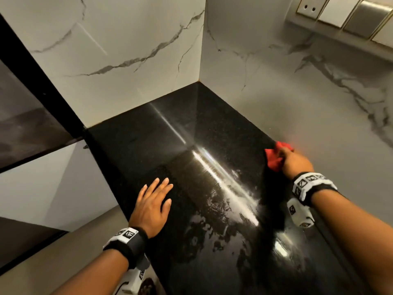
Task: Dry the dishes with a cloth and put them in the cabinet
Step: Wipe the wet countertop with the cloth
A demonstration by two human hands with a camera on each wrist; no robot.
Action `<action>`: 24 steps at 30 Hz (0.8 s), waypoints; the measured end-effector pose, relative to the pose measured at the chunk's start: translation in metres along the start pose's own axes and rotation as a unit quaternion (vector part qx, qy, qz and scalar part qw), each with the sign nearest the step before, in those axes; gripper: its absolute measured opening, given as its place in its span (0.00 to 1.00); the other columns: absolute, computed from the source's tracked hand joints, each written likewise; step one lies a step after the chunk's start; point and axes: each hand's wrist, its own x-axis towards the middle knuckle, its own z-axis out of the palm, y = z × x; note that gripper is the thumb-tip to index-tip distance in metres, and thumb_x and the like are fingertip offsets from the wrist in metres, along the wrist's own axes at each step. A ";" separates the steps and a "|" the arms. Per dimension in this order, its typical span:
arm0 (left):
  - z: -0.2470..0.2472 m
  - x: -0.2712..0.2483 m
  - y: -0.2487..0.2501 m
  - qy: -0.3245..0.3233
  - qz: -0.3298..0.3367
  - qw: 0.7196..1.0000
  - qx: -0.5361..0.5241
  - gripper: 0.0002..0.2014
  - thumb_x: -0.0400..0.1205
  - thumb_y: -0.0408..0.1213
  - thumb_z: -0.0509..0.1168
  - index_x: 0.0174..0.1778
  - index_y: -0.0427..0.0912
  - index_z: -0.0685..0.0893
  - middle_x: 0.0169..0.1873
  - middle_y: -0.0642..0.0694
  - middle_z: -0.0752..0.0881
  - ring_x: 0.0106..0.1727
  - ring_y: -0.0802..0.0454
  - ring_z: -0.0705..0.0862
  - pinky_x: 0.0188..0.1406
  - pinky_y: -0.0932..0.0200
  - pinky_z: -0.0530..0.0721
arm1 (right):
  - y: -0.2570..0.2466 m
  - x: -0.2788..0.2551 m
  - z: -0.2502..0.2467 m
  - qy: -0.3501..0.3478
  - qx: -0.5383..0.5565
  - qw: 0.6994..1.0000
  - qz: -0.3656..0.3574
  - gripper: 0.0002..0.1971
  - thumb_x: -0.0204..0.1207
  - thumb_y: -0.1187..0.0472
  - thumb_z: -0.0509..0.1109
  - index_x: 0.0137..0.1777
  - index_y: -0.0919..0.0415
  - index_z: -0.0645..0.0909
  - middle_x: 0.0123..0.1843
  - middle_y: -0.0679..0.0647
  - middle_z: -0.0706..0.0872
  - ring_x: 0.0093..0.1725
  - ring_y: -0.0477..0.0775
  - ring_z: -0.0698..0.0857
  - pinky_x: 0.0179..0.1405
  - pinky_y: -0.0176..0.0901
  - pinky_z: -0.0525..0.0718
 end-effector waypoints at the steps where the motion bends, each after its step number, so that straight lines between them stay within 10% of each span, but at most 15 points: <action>1: -0.001 0.000 0.000 0.000 -0.003 1.000 -0.002 0.24 0.83 0.50 0.49 0.75 0.54 0.73 0.78 0.58 0.68 0.82 0.56 0.60 0.82 0.52 0.50 | 0.007 0.009 0.006 -0.003 -0.020 1.000 0.020 0.25 0.81 0.59 0.62 0.78 0.47 0.68 0.67 0.67 0.78 0.60 0.71 0.83 0.62 0.56 0.80; 9: -0.005 0.000 0.001 0.001 -0.003 1.000 -0.003 0.24 0.83 0.50 0.48 0.75 0.55 0.74 0.78 0.58 0.69 0.82 0.57 0.60 0.81 0.56 0.48 | -0.075 -0.038 0.043 -0.002 -0.080 0.993 -0.087 0.13 0.78 0.50 0.64 0.59 0.49 0.84 0.65 0.59 0.77 0.59 0.66 0.81 0.58 0.53 0.82; 15: -0.003 -0.001 0.001 0.002 -0.005 1.000 -0.013 0.24 0.82 0.49 0.48 0.74 0.55 0.76 0.77 0.57 0.70 0.81 0.54 0.63 0.81 0.56 0.48 | -0.168 -0.188 0.098 0.020 -0.062 0.962 -0.266 0.15 0.71 0.55 0.61 0.49 0.44 0.88 0.47 0.54 0.85 0.40 0.60 0.84 0.41 0.51 0.86; 18: -0.003 -0.001 0.002 -0.004 -0.005 1.000 -0.011 0.24 0.82 0.47 0.49 0.72 0.52 0.78 0.75 0.53 0.74 0.80 0.50 0.67 0.79 0.54 0.51 | -0.183 -0.206 0.160 -0.138 0.014 0.967 -0.214 0.20 0.86 0.59 0.49 0.68 0.59 0.80 0.51 0.54 0.81 0.54 0.66 0.80 0.46 0.46 0.87; 19: -0.004 -0.002 0.003 -0.005 -0.003 1.000 -0.006 0.23 0.82 0.47 0.50 0.71 0.51 0.79 0.75 0.52 0.75 0.79 0.48 0.69 0.79 0.53 0.52 | -0.194 -0.208 0.178 -0.056 0.064 0.979 -0.186 0.26 0.89 0.55 0.41 0.76 0.67 0.71 0.53 0.54 0.80 0.63 0.71 0.77 0.48 0.41 0.87; 21: -0.005 -0.008 0.008 -0.003 0.013 1.000 -0.003 0.23 0.82 0.47 0.51 0.70 0.50 0.80 0.74 0.50 0.77 0.78 0.48 0.70 0.79 0.52 0.53 | -0.176 -0.212 0.155 -0.079 0.139 0.947 -0.278 0.24 0.87 0.50 0.44 0.74 0.55 0.75 0.63 0.55 0.78 0.73 0.61 0.75 0.58 0.47 0.86; 24: 0.005 -0.031 0.025 -0.013 0.068 0.997 -0.024 0.22 0.82 0.49 0.54 0.72 0.53 0.78 0.77 0.51 0.72 0.80 0.51 0.65 0.81 0.53 0.52 | -0.122 -0.221 0.059 -0.066 0.131 0.939 -0.312 0.12 0.76 0.43 0.65 0.58 0.39 0.82 0.54 0.44 0.81 0.54 0.44 0.80 0.47 0.43 0.84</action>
